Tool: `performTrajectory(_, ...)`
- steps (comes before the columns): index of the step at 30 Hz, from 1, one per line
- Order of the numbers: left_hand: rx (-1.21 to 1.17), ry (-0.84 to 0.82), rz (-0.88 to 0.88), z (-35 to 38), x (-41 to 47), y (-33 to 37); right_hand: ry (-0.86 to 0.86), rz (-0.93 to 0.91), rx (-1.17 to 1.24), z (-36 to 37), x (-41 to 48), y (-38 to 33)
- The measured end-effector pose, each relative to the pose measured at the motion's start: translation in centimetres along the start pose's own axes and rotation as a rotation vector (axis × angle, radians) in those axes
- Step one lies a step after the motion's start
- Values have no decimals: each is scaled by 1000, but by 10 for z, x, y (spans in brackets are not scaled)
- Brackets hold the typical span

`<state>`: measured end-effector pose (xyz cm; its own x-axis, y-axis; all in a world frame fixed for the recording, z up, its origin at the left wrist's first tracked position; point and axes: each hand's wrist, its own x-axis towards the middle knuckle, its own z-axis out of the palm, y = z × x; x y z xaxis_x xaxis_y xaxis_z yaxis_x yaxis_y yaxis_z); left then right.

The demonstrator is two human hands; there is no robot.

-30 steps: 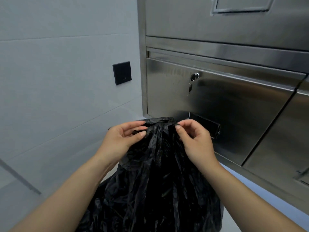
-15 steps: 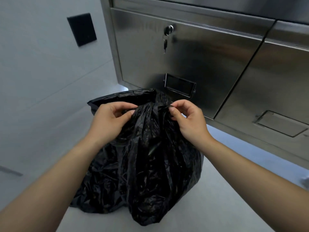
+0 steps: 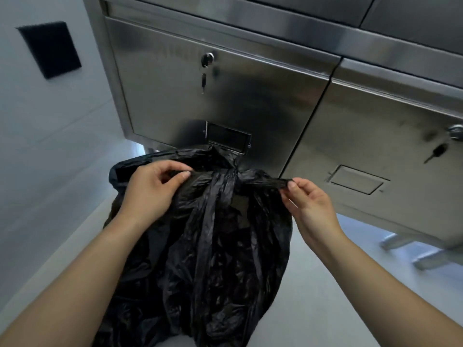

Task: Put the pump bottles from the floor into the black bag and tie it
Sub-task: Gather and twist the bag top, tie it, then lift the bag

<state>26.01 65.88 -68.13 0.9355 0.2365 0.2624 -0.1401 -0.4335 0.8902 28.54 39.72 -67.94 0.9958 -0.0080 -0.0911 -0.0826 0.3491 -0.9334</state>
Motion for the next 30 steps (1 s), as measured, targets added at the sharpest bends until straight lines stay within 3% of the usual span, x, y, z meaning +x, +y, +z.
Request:
performTrajectory(4, 115, -27, -2, 13, -8, 2, -50, 70, 106, -10, 9, 15)
performTrajectory(10, 23, 132, -89, 6, -19, 18, -202, 145, 98, 3, 16, 15)
performTrajectory(14, -170, 191, -197, 11, -20, 20, -291, 55, -142, 0, 13, 17)
performTrajectory(22, -210, 232, -299, 29, -23, 17, -177, -229, -675, -5, 6, 37)
performTrajectory(25, -312, 226, -341, 28, -23, 20, -218, -209, -598, -3, 10, 34)
performTrajectory(30, -283, 206, -276, 23, -27, 27, -273, -197, -340, 3, 13, 21)
